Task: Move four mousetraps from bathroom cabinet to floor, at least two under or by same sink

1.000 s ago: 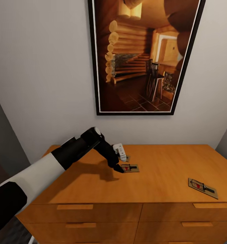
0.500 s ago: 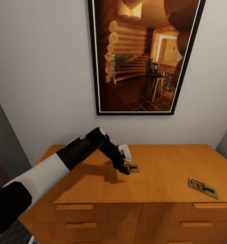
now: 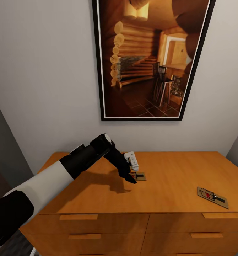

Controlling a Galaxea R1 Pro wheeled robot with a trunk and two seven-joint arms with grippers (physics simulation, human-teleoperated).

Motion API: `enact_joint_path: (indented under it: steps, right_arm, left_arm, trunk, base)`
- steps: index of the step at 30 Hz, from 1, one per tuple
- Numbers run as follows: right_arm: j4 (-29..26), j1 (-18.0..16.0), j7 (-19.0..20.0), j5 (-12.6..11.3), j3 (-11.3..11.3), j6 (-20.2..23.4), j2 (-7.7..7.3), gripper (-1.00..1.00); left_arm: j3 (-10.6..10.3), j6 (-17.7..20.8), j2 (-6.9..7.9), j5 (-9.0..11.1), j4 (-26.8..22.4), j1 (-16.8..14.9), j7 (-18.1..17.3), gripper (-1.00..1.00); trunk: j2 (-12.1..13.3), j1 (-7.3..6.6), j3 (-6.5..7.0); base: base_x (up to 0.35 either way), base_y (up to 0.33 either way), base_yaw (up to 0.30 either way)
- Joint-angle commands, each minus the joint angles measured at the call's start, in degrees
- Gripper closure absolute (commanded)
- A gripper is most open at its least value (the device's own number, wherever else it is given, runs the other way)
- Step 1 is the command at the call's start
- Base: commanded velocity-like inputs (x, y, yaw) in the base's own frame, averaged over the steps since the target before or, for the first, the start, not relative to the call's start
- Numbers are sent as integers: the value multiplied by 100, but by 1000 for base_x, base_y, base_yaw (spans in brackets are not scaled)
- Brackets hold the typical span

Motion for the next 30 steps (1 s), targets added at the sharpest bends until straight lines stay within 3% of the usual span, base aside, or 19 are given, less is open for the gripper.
enact_joint_path:
  steps: [1,12,20,30]
  right_arm:
    - [0,-3,40,-72,36,-16,-1,100]
    - [0,-4,39,-72,39,-15,-1,100]
    - [-3,-3,40,-72,42,-17,57,100]
    - [-8,-1,39,-72,42,-17,93,100]
  left_arm:
    - [4,43,-1,-40,-3,-4,-43,-100]
    - [-4,32,6,-42,-8,-4,-43,-100]
    - [2,-464,6,-33,104,-4,-48,-100]
    - [3,-556,52,-31,153,-3,-48,-100]
  trunk:
    - [-3,0,-6]
    - [-3,0,-6]
    - [-3,0,-6]
    - [-3,0,-6]
  base:
    - [0,0,0]
    - [0,0,0]
    - [0,0,0]
    - [0,0,0]
